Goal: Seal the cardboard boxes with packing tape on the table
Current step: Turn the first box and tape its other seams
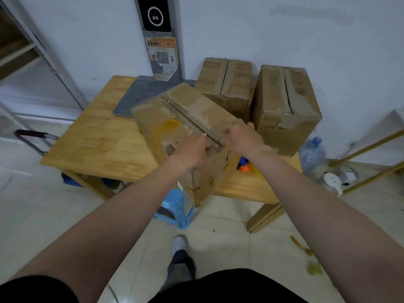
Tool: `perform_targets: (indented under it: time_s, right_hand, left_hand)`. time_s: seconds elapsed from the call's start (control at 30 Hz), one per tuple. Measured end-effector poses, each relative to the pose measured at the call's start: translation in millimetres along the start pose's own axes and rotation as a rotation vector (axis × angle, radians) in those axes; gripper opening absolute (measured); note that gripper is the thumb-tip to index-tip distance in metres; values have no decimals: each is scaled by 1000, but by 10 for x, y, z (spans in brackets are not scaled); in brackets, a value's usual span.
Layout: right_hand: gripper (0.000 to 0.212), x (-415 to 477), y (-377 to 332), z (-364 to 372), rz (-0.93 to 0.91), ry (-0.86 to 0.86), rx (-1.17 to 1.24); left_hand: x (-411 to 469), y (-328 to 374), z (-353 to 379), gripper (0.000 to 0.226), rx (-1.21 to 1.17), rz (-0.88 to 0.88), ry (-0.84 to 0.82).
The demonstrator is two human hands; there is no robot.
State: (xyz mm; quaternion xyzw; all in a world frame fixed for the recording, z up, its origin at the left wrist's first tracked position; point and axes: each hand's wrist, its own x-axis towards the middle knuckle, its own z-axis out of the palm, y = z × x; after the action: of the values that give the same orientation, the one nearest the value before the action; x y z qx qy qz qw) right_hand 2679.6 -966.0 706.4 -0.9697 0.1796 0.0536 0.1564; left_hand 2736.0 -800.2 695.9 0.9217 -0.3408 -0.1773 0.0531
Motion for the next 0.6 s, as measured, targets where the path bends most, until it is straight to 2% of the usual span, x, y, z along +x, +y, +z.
perform_targets:
  time_s: [0.1, 0.17, 0.27, 0.4, 0.6]
  right_hand:
    - [59, -233, -78, -12, -79, -139, -1]
    - [70, -367, -121, 20, -125, -223, -5]
    - [66, -475, -199, 94, -123, -186, -18]
    - [55, -491, -363, 68, -148, -178, -177]
    - [46, -318, -360, 68, 18, -129, -53]
  left_hand:
    - [-218, -229, 1, 80, 16, 47, -41]
    - [-297, -426, -12, 83, 44, 25, -62]
    - [-364, -669, -58, 84, 59, 9, -61]
    - [-295, -823, -144, 72, 26, 23, 71]
    - [72, -911, -94, 59, -23, 66, 198]
